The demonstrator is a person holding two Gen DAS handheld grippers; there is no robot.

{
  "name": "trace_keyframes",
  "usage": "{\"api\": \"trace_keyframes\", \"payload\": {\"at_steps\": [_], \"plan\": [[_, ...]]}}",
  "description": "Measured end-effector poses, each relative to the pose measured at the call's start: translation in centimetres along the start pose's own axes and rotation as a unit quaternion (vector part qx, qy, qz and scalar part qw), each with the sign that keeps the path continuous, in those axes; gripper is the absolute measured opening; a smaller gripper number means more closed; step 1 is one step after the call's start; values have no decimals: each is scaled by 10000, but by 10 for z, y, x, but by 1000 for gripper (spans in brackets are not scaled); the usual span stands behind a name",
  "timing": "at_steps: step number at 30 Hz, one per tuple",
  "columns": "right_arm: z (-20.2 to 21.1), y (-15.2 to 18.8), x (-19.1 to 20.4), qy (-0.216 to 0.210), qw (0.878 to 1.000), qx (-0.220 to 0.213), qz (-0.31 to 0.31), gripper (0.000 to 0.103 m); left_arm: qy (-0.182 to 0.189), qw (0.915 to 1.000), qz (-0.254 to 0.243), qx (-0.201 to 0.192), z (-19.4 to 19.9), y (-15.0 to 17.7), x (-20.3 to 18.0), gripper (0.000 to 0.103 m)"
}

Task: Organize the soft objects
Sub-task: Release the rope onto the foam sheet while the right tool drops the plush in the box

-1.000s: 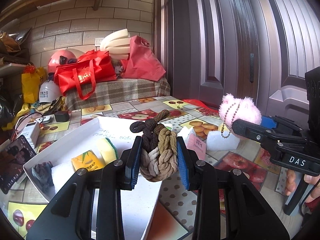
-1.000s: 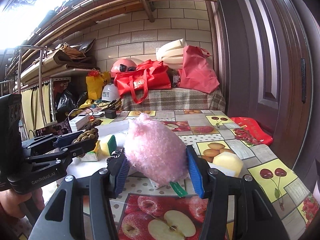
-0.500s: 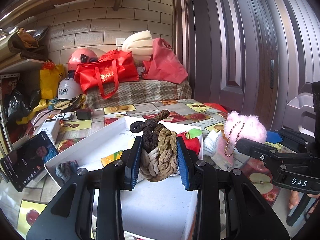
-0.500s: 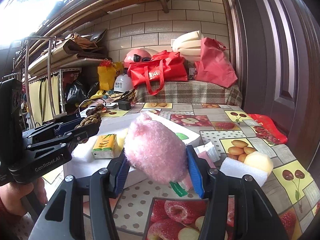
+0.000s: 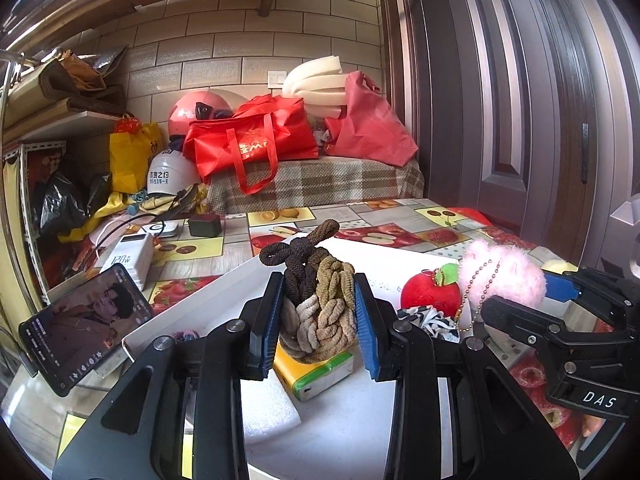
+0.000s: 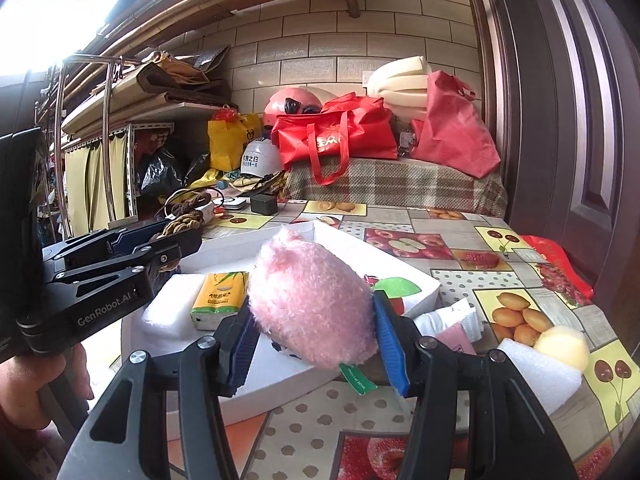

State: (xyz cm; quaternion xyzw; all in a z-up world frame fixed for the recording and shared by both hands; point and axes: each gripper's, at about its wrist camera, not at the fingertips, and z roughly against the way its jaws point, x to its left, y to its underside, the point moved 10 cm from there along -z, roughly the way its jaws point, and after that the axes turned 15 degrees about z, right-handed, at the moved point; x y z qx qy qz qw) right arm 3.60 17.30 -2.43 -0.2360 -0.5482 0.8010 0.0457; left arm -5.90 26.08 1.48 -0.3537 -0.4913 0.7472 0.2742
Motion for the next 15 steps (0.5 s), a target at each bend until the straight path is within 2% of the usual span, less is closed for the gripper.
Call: {"api": "trace_keyframes", "payload": {"at_steps": [8, 15], "plan": [[-34, -12, 12, -69, 9998, 125, 102, 55, -147, 9998, 88, 54, -17, -6, 13, 34], [-64, -12, -4, 47, 9987, 375, -344, 56, -238, 9992, 227, 213, -31, -7, 24, 34]]}}
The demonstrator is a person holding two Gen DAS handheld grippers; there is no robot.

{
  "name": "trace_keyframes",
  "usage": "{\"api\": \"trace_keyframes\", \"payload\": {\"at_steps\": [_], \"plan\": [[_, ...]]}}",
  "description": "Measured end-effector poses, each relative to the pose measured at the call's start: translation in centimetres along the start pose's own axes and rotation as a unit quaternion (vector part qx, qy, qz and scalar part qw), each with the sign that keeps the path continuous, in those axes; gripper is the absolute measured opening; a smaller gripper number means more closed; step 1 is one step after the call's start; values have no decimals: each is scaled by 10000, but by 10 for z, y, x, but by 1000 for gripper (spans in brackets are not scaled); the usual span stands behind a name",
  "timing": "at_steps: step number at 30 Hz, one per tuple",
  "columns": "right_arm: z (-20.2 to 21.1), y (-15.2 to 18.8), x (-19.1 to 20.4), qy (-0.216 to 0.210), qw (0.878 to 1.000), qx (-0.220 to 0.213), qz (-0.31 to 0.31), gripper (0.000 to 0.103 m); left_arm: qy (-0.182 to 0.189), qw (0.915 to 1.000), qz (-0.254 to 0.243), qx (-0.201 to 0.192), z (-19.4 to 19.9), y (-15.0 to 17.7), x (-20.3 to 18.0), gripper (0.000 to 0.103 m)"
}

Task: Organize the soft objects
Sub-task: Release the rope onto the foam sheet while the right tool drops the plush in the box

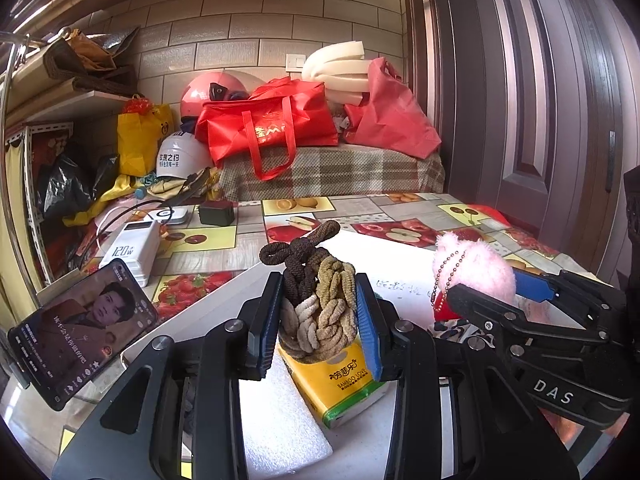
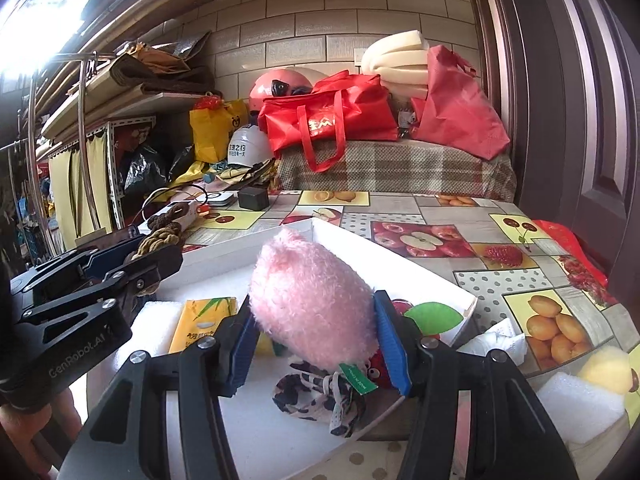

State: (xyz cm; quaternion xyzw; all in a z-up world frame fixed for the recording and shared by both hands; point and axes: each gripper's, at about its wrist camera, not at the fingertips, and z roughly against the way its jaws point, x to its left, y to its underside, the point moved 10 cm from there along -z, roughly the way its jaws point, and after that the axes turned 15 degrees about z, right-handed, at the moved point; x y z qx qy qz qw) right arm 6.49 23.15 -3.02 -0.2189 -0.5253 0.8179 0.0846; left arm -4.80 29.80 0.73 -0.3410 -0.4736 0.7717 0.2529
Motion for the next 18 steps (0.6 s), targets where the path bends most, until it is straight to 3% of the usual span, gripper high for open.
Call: {"api": "trace_keyframes", "payload": {"at_steps": [9, 11, 12, 13, 15, 18], "plan": [[-21, 8, -7, -46, 9987, 393, -308, 60, 44, 9999, -156, -51, -4, -3, -6, 38], [-20, 8, -7, -29, 9988, 384, -309, 69, -8, 9998, -98, -180, -1, -6, -3, 52], [-19, 7, -8, 17, 9988, 372, -302, 83, -39, 9996, -68, -280, 2, -9, -1, 71], [-19, 7, -10, 98, 9987, 370, -325, 84, -115, 9993, -11, -364, 4, -11, 3, 86], [-18, 8, -14, 101, 9984, 363, -428, 89, -211, 9990, 106, -384, 4, -14, 10, 103], [-19, 10, -22, 204, 9972, 415, -588, 103, -227, 9988, 83, -423, 5, -14, 10, 103]]}}
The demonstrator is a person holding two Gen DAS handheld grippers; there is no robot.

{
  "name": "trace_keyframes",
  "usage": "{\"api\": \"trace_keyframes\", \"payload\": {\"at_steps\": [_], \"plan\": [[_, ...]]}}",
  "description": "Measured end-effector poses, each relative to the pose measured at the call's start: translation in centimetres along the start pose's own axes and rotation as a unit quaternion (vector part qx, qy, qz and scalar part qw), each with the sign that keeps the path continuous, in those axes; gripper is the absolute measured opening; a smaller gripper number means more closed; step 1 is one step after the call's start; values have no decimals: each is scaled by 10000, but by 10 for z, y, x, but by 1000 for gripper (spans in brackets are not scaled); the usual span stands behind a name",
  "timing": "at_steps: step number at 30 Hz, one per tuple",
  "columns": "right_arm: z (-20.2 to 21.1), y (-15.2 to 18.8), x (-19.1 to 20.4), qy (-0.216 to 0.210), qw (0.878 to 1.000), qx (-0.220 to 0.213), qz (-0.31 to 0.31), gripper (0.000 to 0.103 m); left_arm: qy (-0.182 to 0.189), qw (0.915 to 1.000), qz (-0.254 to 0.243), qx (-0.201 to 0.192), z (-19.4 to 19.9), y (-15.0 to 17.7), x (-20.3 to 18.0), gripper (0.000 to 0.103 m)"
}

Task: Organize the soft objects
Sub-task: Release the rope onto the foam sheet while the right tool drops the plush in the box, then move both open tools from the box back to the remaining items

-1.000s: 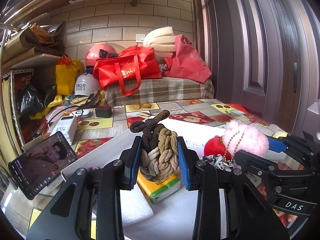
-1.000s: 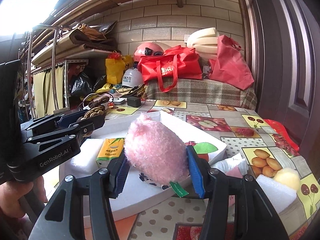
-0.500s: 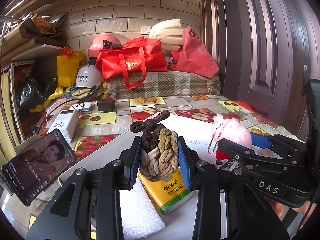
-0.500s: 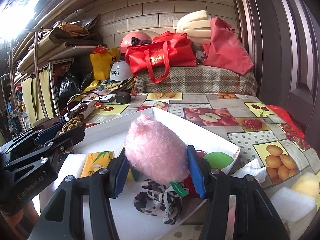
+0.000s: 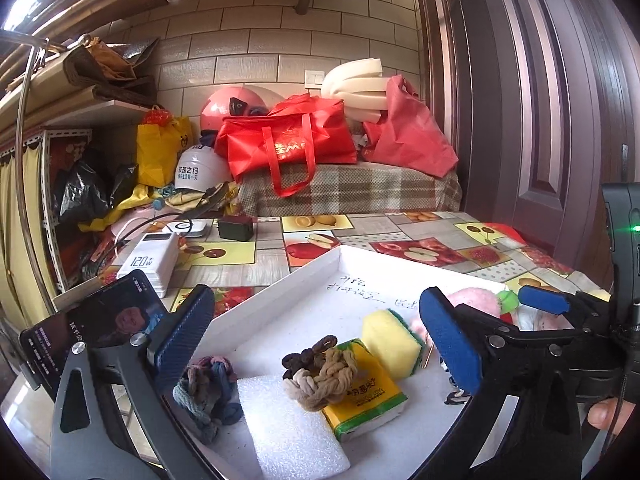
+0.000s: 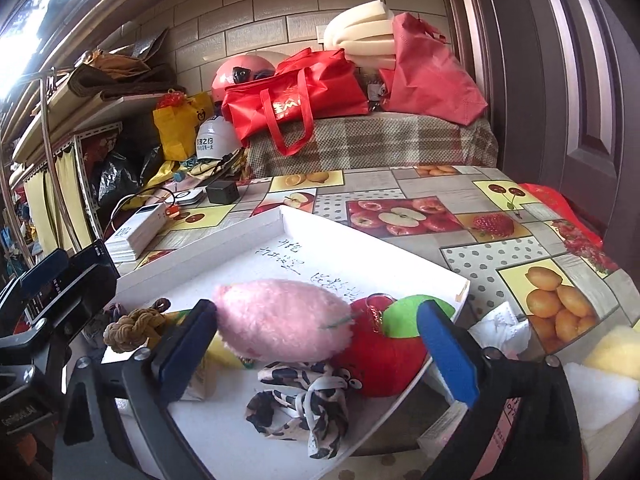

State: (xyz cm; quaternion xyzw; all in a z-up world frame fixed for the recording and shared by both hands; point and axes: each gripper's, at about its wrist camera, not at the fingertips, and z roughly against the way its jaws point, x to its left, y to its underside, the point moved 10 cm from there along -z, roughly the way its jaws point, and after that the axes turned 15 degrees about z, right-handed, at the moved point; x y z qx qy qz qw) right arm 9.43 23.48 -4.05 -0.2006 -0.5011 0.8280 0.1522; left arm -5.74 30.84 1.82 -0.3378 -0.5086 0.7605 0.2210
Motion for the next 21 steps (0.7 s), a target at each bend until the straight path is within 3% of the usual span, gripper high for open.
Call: {"api": "trace_keyframes", "payload": {"at_steps": [21], "plan": [[16, -7, -3, 269, 9989, -389, 14, 103, -66, 9999, 17, -100, 5, -5, 2, 103]]}}
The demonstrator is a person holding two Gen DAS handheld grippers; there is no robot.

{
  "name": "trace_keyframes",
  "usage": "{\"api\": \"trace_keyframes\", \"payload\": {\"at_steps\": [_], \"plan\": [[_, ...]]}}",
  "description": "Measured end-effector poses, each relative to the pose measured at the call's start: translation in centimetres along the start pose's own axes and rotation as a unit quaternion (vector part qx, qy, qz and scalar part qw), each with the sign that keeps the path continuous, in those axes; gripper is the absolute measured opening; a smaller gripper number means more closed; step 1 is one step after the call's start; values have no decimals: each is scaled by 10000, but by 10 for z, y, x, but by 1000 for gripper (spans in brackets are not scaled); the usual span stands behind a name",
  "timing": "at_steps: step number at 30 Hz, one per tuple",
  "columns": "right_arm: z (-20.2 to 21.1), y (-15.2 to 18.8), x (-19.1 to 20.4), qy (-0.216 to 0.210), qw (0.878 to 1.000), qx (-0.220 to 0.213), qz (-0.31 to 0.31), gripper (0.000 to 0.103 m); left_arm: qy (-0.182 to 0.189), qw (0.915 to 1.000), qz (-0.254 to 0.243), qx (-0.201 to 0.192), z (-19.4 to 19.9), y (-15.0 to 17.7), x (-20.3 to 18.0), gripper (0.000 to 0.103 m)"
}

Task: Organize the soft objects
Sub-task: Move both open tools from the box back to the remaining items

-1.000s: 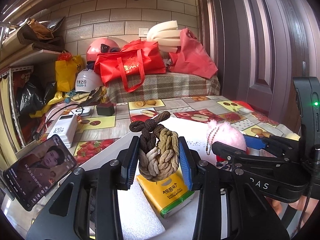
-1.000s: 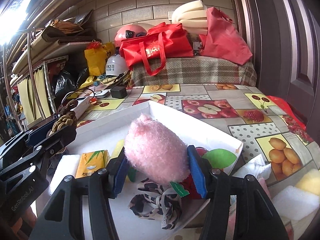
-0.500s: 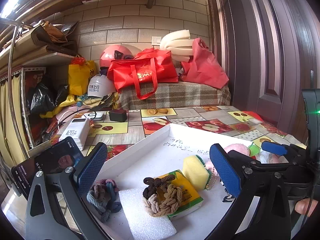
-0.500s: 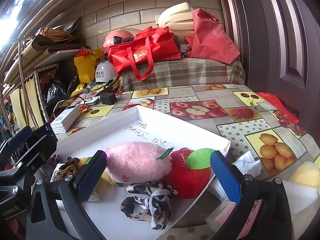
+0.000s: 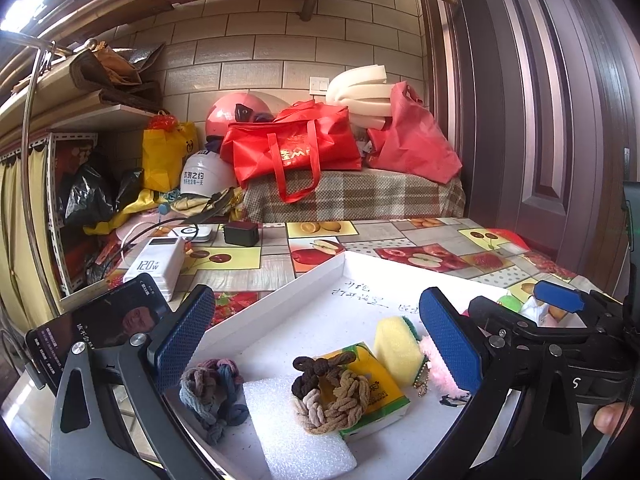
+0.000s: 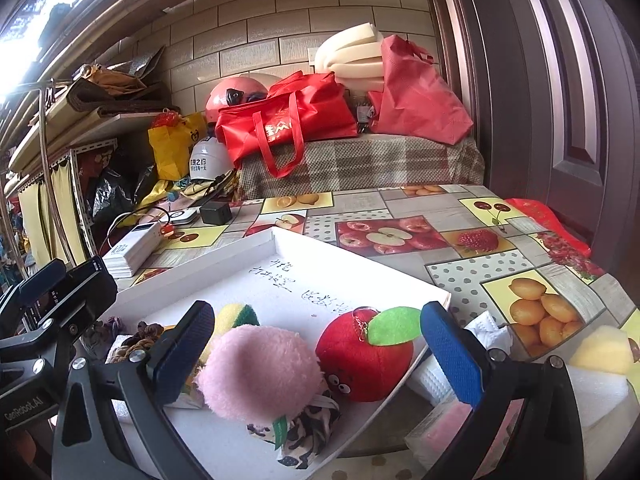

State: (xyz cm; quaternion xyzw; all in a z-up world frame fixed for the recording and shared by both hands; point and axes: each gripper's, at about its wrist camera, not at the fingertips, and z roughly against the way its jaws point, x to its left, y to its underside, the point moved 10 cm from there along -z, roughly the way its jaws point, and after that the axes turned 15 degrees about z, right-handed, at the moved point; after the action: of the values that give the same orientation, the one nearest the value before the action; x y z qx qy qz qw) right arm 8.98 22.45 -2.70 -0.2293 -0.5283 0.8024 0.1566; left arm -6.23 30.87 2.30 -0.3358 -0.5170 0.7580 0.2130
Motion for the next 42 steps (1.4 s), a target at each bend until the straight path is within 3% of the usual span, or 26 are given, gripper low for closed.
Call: {"api": "trace_keyframes", "payload": {"at_steps": [17, 34, 42], "plan": [[9, -3, 0, 112, 9997, -206, 3, 103, -54, 10000, 28, 16, 3, -1, 0, 103], [43, 12, -7, -110, 9996, -258, 70, 103, -70, 10000, -30, -18, 17, 8, -8, 103], [78, 27, -29, -110, 9988, -312, 353, 103, 256, 9995, -160, 128, 28, 21, -31, 103]]}}
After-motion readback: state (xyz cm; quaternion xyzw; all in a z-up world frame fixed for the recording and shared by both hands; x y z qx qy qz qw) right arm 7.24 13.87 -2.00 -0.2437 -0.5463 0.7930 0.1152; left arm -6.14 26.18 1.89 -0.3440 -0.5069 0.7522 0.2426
